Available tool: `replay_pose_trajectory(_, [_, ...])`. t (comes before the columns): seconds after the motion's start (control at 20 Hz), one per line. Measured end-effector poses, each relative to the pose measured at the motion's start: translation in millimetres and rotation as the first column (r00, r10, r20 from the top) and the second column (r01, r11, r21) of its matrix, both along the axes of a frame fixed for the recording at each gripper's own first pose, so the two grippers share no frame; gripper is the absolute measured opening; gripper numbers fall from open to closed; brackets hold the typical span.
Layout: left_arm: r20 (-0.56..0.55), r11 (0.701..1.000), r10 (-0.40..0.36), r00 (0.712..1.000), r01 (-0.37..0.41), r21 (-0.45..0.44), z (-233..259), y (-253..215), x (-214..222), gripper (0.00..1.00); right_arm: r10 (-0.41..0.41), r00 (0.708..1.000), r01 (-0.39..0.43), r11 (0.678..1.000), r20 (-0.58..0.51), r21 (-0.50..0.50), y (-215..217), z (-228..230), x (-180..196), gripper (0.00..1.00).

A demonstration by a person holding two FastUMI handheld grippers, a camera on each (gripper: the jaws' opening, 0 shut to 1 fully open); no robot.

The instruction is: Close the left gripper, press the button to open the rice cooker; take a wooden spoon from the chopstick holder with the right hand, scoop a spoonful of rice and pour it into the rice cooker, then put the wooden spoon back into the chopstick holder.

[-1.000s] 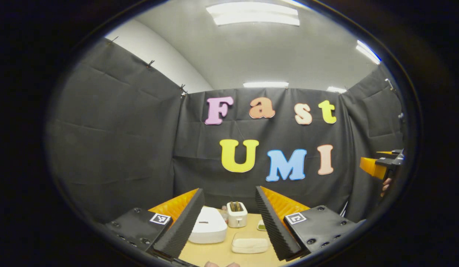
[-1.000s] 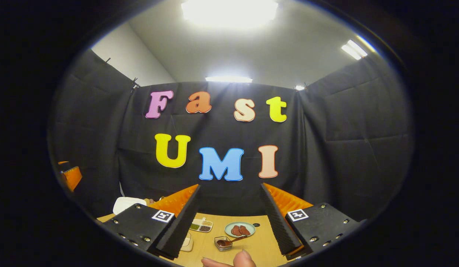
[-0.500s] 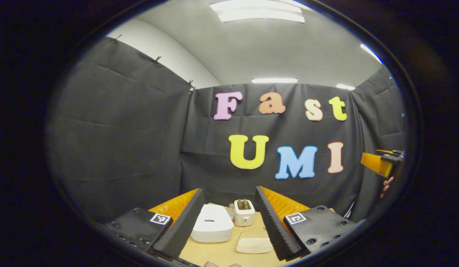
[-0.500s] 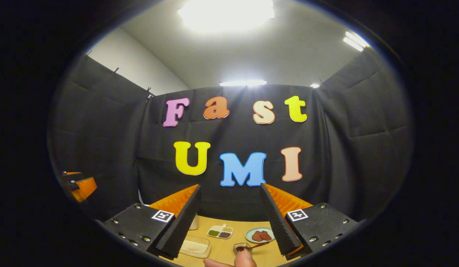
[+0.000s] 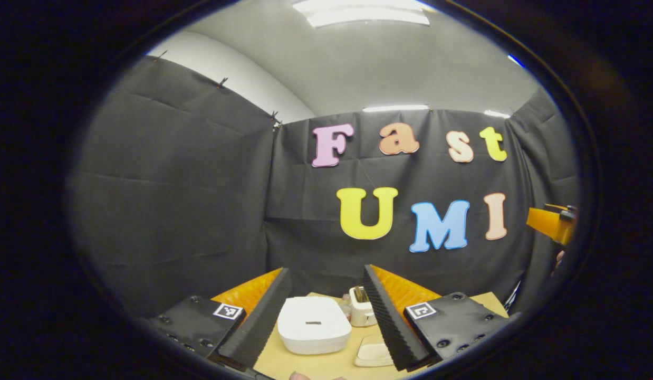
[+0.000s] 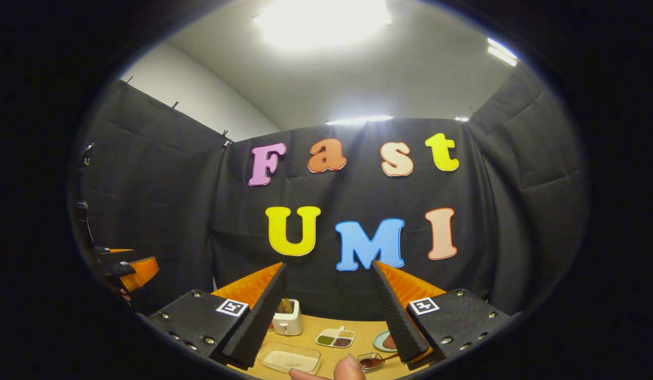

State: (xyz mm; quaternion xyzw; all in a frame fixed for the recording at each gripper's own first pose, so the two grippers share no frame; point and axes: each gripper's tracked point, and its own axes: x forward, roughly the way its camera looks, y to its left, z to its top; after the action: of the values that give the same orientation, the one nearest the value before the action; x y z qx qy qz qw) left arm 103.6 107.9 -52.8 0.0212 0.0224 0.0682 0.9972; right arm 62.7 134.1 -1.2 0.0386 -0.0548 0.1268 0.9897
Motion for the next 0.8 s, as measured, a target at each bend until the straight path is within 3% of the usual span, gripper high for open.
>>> replay_pose_trajectory(0.2, [-0.024, 0.998, -0.063, 0.998, 0.062, -0.018, -32.3, 25.2, 50.4, 0.94, -0.094, 0.995, 0.094, 0.995, 0.012, 0.012, 25.8, 3.4, 10.2, 0.95])
replay_pose_trajectory(0.35, [-0.07, 0.993, -0.107, 0.992, 0.103, -0.059, -79.5, 37.0, 84.6, 0.94, -0.147, 0.989, 0.147, 0.988, -0.002, -0.044, 37.9, -4.1, 15.6, 0.95])
replay_pose_trajectory(0.6, [-0.161, 0.993, -0.108, 0.981, 0.097, -0.071, -171.6, 63.1, 140.1, 0.93, -0.235, 0.972, 0.231, 0.964, -0.011, -0.133, 47.4, -10.9, 25.7, 0.95])
replay_pose_trajectory(0.65, [-0.175, 0.993, -0.109, 0.978, 0.098, -0.07, -186.9, 66.5, 148.6, 1.0, -0.244, 0.97, 0.239, 0.96, -0.019, -0.145, 49.7, -12.8, 27.3, 0.95])
replay_pose_trajectory(0.75, [-0.2, 0.994, -0.101, 0.975, 0.089, -0.067, -215.5, 72.3, 168.1, 0.91, -0.262, 0.965, 0.253, 0.953, -0.031, -0.167, 54.1, -16.9, 29.1, 0.95])
replay_pose_trajectory(0.8, [-0.225, 0.995, -0.094, 0.97, 0.081, -0.065, -235.3, 75.8, 179.2, 0.67, -0.269, 0.963, 0.259, 0.95, -0.035, -0.177, 56.4, -17.7, 29.8, 0.95])
